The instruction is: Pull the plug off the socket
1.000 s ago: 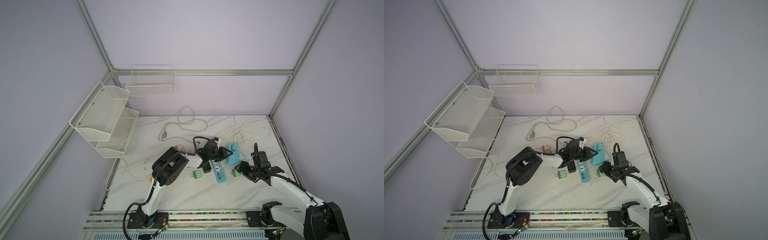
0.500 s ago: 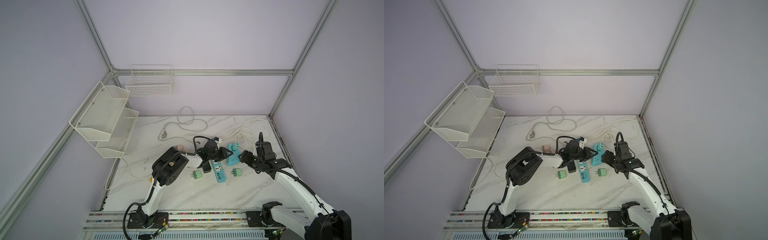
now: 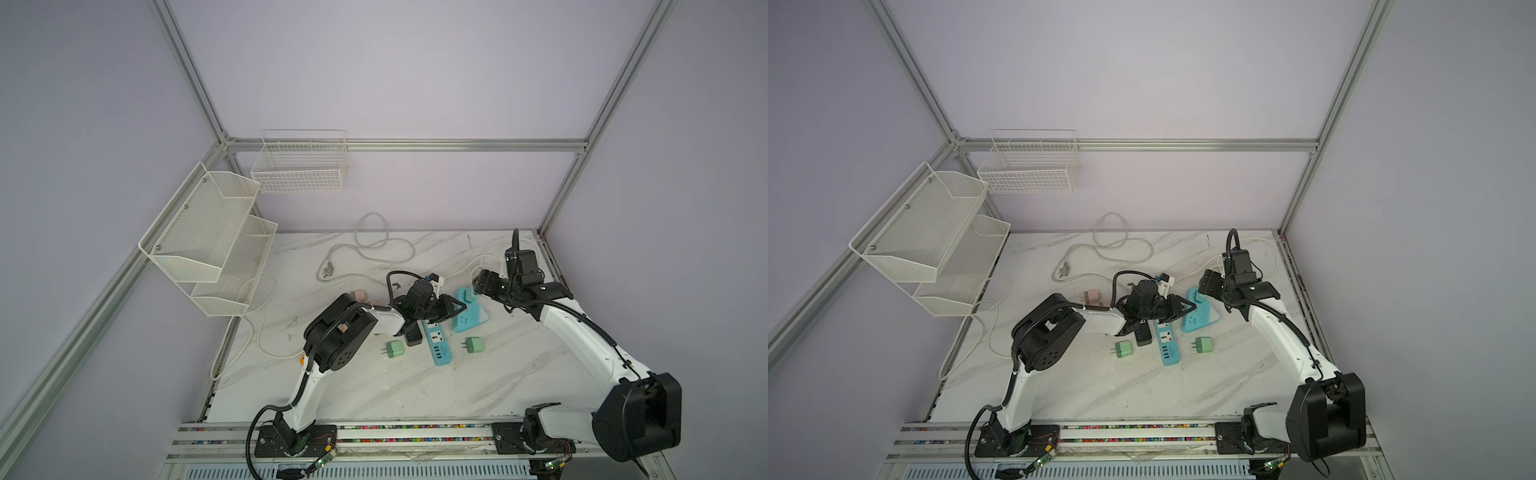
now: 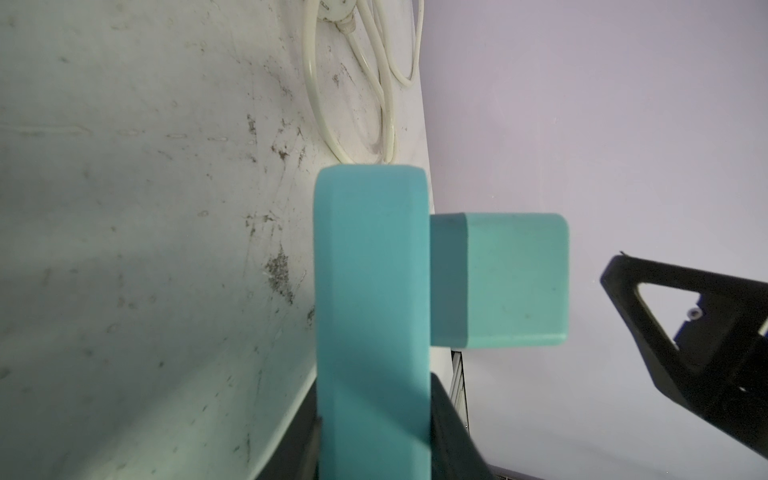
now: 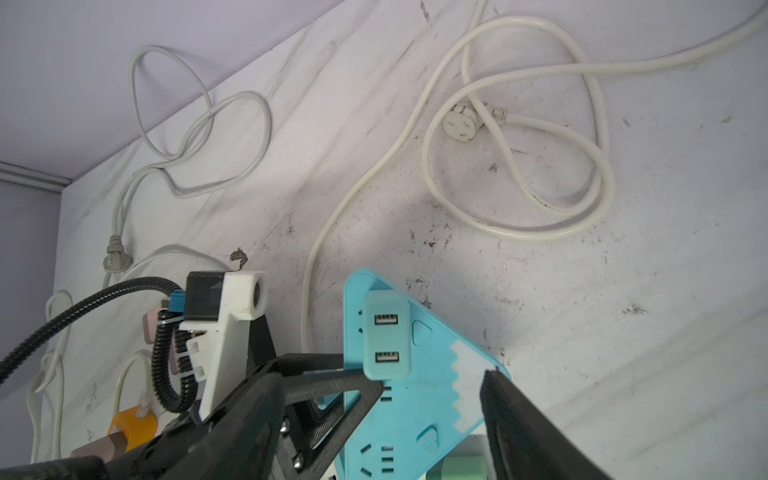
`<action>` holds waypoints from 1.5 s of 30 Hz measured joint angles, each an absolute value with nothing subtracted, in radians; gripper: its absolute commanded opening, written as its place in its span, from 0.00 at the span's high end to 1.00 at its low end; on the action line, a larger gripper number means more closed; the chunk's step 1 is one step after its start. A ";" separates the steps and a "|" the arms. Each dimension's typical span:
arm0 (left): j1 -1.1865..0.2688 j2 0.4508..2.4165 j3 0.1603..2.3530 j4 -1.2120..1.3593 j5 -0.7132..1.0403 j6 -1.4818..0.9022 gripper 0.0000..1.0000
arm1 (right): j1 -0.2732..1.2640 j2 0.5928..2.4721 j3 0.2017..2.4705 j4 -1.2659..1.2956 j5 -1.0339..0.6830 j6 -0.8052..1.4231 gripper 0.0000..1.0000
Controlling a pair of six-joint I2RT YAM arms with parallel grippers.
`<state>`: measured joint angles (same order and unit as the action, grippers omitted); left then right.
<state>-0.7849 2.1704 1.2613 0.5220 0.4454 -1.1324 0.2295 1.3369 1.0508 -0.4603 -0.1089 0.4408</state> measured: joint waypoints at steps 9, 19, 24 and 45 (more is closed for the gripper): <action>-0.785 2.170 1.261 0.523 0.449 -1.128 1.00 | 0.229 1.443 1.039 -0.417 -0.143 0.416 0.30; -0.785 2.170 1.261 0.523 0.461 -1.104 1.00 | 0.229 1.505 1.016 -0.376 -0.212 0.398 0.44; -0.786 2.170 1.261 0.523 0.462 -1.098 1.00 | 0.229 1.514 1.016 -0.371 -0.221 0.397 0.48; -0.789 2.170 1.261 0.522 0.464 -1.063 1.00 | 0.230 1.530 0.998 -0.345 -0.249 0.402 0.80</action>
<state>-0.7887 2.1704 1.2613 0.5224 0.4637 -1.0626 0.2302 1.5295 0.9981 -0.3447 -0.2493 0.4015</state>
